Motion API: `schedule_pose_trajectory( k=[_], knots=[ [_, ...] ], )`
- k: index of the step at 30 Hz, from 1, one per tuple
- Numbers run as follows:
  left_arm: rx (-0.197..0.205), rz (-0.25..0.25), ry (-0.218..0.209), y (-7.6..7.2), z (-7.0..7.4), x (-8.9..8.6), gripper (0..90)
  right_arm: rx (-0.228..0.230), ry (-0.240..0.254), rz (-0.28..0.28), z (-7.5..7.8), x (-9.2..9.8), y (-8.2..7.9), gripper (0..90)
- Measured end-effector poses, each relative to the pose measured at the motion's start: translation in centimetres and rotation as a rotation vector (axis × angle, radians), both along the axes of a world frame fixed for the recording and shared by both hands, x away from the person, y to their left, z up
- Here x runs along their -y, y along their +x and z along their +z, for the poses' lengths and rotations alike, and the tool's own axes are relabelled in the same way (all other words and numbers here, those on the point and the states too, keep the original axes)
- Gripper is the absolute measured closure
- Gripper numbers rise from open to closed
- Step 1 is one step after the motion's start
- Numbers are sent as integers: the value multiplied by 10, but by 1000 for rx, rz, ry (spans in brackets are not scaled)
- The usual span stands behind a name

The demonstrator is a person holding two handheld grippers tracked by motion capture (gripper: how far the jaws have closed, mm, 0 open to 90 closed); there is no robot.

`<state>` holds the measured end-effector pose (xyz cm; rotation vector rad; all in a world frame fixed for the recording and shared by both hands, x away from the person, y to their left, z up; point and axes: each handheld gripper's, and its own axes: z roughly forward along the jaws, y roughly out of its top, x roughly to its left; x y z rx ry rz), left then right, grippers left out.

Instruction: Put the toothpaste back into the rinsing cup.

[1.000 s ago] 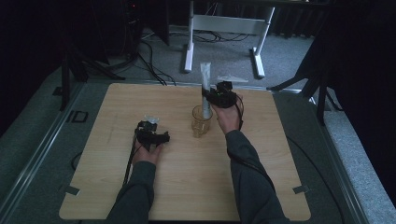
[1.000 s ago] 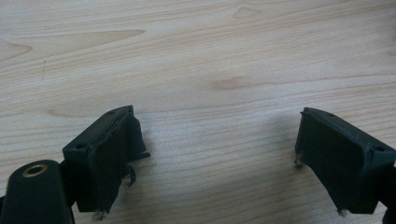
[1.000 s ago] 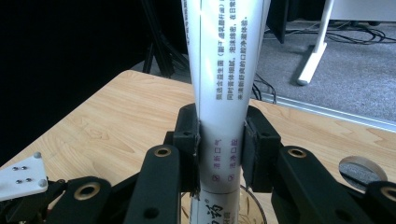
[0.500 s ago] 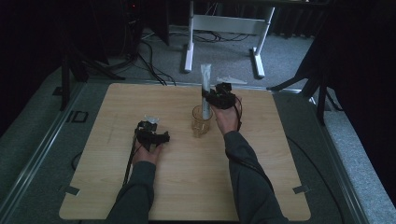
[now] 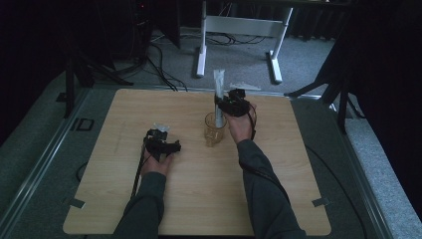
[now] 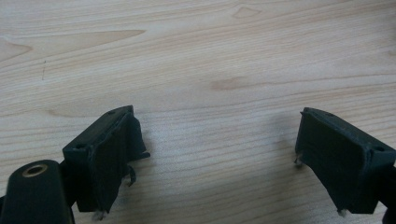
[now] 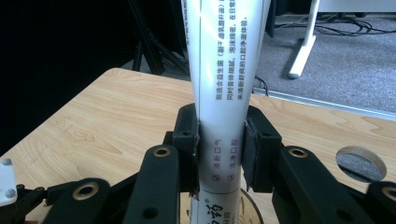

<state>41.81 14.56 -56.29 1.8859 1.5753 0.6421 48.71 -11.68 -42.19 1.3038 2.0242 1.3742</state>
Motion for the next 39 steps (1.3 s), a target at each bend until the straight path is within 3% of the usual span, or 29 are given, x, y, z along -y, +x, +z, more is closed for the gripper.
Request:
schedule_pose_trajectory(
  k=[21,39],
  knots=[
    [0,0,0,0,0,0,127,-5,-43,1,-13,-6,-3,699],
    [0,0,0,0,0,0,127,-31,-137,31,-31,-7,-10,686]
  ],
)
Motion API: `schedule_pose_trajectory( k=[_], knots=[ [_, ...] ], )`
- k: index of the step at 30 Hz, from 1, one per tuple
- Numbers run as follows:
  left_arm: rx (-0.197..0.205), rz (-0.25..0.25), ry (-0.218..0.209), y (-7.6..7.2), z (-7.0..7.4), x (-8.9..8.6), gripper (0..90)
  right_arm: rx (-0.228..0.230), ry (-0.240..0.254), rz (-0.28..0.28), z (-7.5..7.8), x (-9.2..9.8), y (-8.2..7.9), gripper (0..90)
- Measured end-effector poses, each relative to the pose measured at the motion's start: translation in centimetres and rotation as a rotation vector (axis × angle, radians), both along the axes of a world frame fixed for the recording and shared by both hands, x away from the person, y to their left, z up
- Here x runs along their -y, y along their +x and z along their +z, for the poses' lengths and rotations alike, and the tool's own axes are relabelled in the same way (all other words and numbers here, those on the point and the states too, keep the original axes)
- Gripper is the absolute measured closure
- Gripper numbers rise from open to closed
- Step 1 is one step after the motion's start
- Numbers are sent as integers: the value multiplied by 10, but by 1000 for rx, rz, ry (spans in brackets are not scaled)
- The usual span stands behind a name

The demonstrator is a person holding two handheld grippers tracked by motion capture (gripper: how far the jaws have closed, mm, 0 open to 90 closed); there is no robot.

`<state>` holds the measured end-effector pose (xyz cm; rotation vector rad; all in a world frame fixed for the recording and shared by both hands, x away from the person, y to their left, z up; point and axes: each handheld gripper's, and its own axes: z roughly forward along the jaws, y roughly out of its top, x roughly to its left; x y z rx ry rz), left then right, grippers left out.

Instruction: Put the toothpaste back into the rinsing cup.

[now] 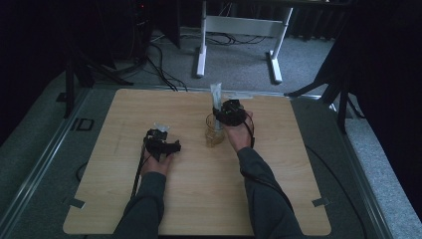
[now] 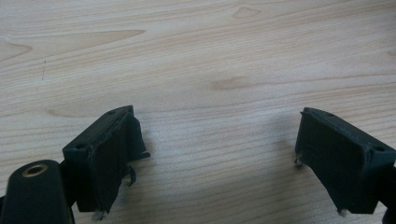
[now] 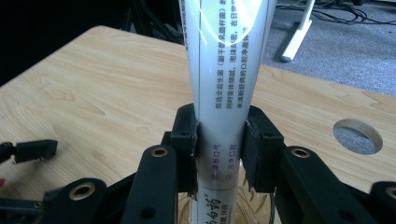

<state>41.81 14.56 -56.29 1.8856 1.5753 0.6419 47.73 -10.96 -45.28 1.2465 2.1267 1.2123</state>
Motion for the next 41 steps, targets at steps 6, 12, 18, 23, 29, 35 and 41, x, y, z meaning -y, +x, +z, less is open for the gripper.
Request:
schedule_pose_trajectory(
  k=[6,12,18,23,29,35,41],
  knots=[
    [0,1,1,0,0,0,128,-35,-64,34,-13,-4,0,625],
    [0,-1,0,0,0,0,131,-36,-49,39,-17,-2,-1,575],
    [1,-2,1,0,0,0,131,-37,-48,46,-14,5,-3,546],
    [0,-2,1,0,0,0,131,-45,-19,47,-11,15,-6,522],
    [0,-2,1,0,0,0,131,-24,-21,61,-7,22,-18,506],
    [1,-3,1,0,0,0,131,-11,1,50,-8,42,-34,499],
    [0,-2,1,0,0,0,130,-32,9,-25,-16,81,-53,502]
  ],
)
